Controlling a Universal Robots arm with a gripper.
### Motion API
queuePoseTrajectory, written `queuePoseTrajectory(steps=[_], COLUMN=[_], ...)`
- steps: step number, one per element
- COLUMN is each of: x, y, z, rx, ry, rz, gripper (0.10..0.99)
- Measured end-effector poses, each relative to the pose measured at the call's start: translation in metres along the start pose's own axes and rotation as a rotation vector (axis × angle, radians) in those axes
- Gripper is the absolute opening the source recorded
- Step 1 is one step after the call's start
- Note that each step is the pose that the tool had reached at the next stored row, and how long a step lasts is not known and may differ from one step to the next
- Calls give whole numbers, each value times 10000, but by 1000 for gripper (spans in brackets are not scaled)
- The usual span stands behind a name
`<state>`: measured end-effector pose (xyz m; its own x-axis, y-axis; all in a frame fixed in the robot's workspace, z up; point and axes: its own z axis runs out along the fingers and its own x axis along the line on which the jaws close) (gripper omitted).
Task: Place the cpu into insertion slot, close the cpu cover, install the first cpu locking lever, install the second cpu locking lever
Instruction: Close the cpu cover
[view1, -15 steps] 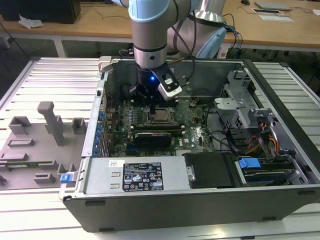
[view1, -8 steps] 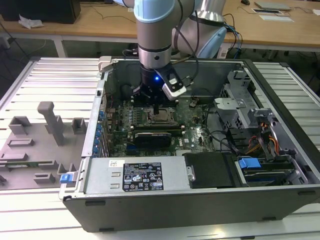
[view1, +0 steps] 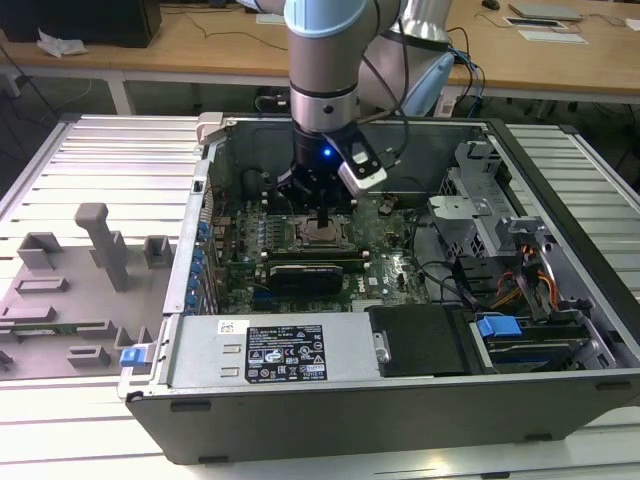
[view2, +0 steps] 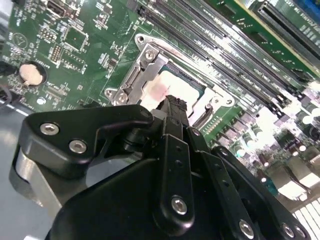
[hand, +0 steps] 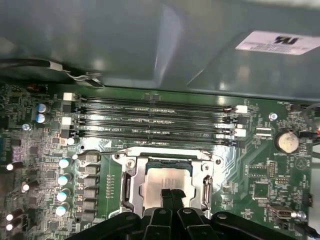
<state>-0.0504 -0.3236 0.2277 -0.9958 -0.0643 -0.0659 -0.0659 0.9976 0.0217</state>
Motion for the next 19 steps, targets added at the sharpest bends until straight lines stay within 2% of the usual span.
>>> queuePoseTrajectory(steps=[5,7,19], x=[-10,-12,-12], y=[3,4,4], z=[-150,-182,-188], rx=[0,1,0], ry=[0,1,0], rz=[1,1,0], gripper=[106,106,106])
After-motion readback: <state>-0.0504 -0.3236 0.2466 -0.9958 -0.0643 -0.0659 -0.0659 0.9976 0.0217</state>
